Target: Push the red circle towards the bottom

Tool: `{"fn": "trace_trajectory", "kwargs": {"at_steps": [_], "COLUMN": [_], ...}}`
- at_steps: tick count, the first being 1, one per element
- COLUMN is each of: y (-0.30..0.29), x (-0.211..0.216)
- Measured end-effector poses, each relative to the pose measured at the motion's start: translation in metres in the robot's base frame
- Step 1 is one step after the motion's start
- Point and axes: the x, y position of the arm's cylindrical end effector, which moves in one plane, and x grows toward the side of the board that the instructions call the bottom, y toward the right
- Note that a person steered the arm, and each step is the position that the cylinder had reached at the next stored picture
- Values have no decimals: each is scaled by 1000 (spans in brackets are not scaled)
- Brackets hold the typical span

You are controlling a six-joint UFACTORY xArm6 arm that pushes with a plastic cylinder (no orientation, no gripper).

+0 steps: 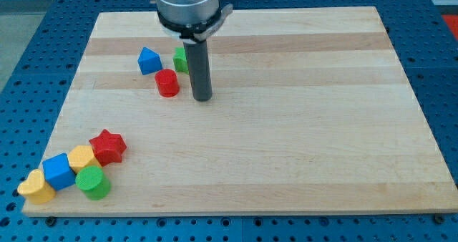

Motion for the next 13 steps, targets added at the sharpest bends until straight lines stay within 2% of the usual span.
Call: {"fn": "trace_trajectory", "kwargs": {"at_steps": [1,5,10,13], "y": [0,-9,-16,-37], "x": [-23,-10,-116,-125]}}
